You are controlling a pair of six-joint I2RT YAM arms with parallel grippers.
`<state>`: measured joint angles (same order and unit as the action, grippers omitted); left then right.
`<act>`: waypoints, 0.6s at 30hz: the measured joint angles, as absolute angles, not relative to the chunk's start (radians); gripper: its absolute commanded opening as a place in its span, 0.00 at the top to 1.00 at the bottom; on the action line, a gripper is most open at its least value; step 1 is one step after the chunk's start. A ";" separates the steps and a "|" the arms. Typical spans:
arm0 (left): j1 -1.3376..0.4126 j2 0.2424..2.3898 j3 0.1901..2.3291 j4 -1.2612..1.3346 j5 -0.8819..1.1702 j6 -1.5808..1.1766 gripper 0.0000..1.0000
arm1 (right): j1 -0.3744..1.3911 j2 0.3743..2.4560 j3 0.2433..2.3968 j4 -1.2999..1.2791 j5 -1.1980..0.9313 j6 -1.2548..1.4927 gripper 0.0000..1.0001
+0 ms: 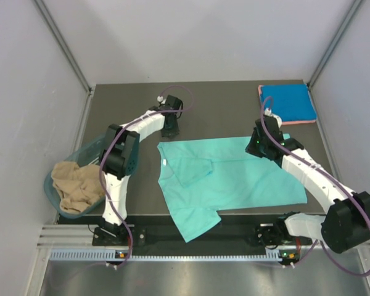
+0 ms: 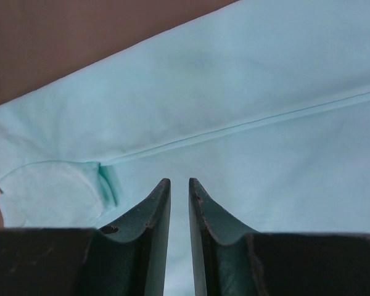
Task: Fold and stack the t-shirts
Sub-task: Fold the tshirt
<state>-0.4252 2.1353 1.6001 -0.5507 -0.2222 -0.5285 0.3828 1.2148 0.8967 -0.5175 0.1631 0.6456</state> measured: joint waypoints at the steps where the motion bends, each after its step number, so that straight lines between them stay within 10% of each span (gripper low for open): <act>1: -0.420 2.146 1.615 -0.553 -0.228 -0.524 0.62 | 0.365 1.221 0.897 -0.518 0.162 0.639 0.81; 18: -0.383 2.101 1.613 -0.684 -0.035 -0.219 0.48 | 0.271 1.313 0.997 -0.532 0.102 0.608 0.81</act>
